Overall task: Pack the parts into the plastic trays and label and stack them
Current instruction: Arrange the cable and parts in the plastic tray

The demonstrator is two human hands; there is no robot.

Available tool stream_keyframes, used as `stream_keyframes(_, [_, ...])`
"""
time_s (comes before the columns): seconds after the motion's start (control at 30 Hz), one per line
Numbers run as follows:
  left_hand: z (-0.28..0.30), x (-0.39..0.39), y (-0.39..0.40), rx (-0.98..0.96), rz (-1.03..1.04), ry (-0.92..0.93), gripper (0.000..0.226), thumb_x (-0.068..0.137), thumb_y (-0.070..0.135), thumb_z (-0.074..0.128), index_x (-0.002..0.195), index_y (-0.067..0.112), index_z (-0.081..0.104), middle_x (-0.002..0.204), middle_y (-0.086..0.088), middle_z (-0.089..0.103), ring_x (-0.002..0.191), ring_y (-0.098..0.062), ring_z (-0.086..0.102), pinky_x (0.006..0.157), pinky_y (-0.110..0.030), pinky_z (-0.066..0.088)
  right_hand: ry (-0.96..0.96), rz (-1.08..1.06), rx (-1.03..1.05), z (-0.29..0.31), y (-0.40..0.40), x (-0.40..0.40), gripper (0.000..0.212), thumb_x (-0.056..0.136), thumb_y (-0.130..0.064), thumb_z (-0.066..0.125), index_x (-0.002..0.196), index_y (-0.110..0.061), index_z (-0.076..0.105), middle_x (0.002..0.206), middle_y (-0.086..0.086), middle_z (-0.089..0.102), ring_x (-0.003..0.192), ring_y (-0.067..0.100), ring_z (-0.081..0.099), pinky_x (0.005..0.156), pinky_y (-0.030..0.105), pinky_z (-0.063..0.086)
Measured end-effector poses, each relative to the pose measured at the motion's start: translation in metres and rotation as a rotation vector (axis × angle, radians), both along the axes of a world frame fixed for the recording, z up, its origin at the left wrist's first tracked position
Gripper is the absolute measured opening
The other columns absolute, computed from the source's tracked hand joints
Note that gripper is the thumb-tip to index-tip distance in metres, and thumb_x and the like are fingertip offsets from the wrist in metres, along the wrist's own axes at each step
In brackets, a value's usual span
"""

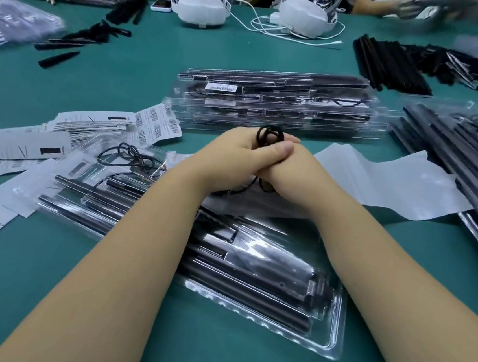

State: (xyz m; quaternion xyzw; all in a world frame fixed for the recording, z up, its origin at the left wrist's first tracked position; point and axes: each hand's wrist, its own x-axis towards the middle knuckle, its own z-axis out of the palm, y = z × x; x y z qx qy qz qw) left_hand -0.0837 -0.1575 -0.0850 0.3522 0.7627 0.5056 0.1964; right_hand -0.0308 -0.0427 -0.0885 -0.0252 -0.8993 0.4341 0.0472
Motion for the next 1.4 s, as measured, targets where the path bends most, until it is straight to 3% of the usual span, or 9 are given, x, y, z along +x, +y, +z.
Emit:
stream_keyframes(0.17, [-0.001, -0.001, 0.000, 0.163, 0.066, -0.163, 0.022, 0.100, 0.017, 0.045, 0.092, 0.018, 0.066, 0.113, 0.003, 0.068, 0.105, -0.009, 0.063, 0.092, -0.024, 0.050, -0.103, -0.005, -0.156, -0.005, 0.008, 0.003, 0.018, 0.072, -0.017, 0.075, 0.087, -0.020, 0.067, 0.079, -0.007, 0.070, 0.075, 0.004, 0.064, 0.070, 0.021, 0.052])
stream_keyframes(0.23, [-0.001, -0.004, -0.002, 0.200, 0.068, -0.239, 0.026, 0.101, 0.019, 0.044, 0.082, 0.015, 0.062, 0.115, -0.002, 0.068, 0.107, -0.013, 0.065, 0.088, -0.028, 0.053, -0.179, -0.039, -0.421, -0.002, 0.015, 0.004, 0.019, 0.077, -0.004, 0.067, 0.095, -0.001, 0.063, 0.093, 0.012, 0.070, 0.087, 0.016, 0.066, 0.084, 0.034, 0.056])
stream_keyframes(0.33, [-0.004, -0.007, -0.004, 0.201, 0.082, -0.266, 0.024, 0.101, 0.021, 0.044, 0.083, 0.013, 0.059, 0.104, -0.007, 0.072, 0.101, -0.019, 0.068, 0.084, -0.031, 0.055, -0.281, -0.062, -0.843, 0.009, 0.025, 0.009, 0.029, 0.080, 0.021, 0.042, 0.088, 0.006, 0.066, 0.093, 0.022, 0.068, 0.088, 0.029, 0.069, 0.075, 0.035, 0.059])
stream_keyframes(0.5, [-0.006, -0.011, -0.004, 0.188, 0.164, -0.248, 0.026, 0.100, 0.024, 0.046, 0.080, 0.017, 0.062, 0.076, 0.001, 0.071, 0.088, -0.020, 0.067, 0.097, -0.045, 0.049, -0.235, -0.190, -0.373, 0.004, 0.025, 0.011, 0.026, 0.083, 0.010, 0.049, 0.078, -0.012, 0.062, 0.072, 0.010, 0.066, 0.058, 0.015, 0.067, 0.056, 0.030, 0.058])
stream_keyframes(0.63, [-0.005, -0.010, -0.003, 0.242, 0.163, -0.318, 0.025, 0.100, 0.023, 0.046, 0.083, 0.012, 0.060, 0.060, 0.004, 0.063, 0.067, -0.016, 0.064, 0.085, -0.037, 0.055, -0.185, -0.308, -0.417, 0.005, 0.029, 0.009, 0.021, 0.084, 0.004, 0.053, 0.083, -0.016, 0.059, 0.069, 0.009, 0.066, 0.054, 0.018, 0.063, 0.043, 0.023, 0.045])
stream_keyframes(0.9, [-0.008, -0.008, 0.008, 0.019, 0.330, -0.006, 0.036, 0.099, 0.035, 0.044, 0.067, 0.023, 0.055, 0.051, 0.015, 0.058, 0.052, -0.004, 0.050, 0.063, -0.027, 0.041, 0.113, -0.201, -0.389, 0.008, 0.019, 0.012, 0.022, 0.081, 0.000, 0.063, 0.087, -0.022, 0.061, 0.074, -0.002, 0.069, 0.062, 0.005, 0.064, 0.057, 0.017, 0.049])
stream_keyframes(1.07, [-0.009, -0.010, 0.009, 0.076, 0.337, -0.059, 0.032, 0.098, 0.039, 0.044, 0.074, 0.019, 0.051, 0.073, 0.007, 0.061, 0.074, -0.020, 0.062, 0.085, -0.043, 0.052, 0.066, -0.213, -0.448, 0.006, 0.016, 0.012, 0.016, 0.087, 0.002, 0.061, 0.081, -0.013, 0.064, 0.075, 0.005, 0.068, 0.061, 0.010, 0.068, 0.059, 0.020, 0.056])
stream_keyframes(1.3, [-0.005, -0.003, 0.004, 0.078, 0.146, 0.065, 0.033, 0.097, 0.038, 0.048, 0.076, 0.016, 0.060, 0.062, 0.012, 0.059, 0.059, -0.007, 0.054, 0.063, -0.020, 0.047, 0.000, -0.270, -0.358, 0.007, 0.013, 0.014, 0.013, 0.085, -0.008, 0.060, 0.075, -0.014, 0.065, 0.065, -0.005, 0.068, 0.050, 0.006, 0.063, 0.047, 0.022, 0.050])
stream_keyframes(1.4, [-0.007, -0.005, 0.005, 0.055, 0.157, 0.069, 0.034, 0.097, 0.029, 0.051, 0.085, 0.000, 0.061, 0.055, 0.009, 0.054, 0.050, -0.006, 0.050, 0.051, -0.014, 0.041, -0.113, -0.181, 0.049, 0.019, 0.022, 0.020, 0.016, 0.084, -0.031, 0.065, 0.075, -0.019, 0.068, 0.064, -0.007, 0.067, 0.047, 0.003, 0.056, 0.047, 0.021, 0.043])
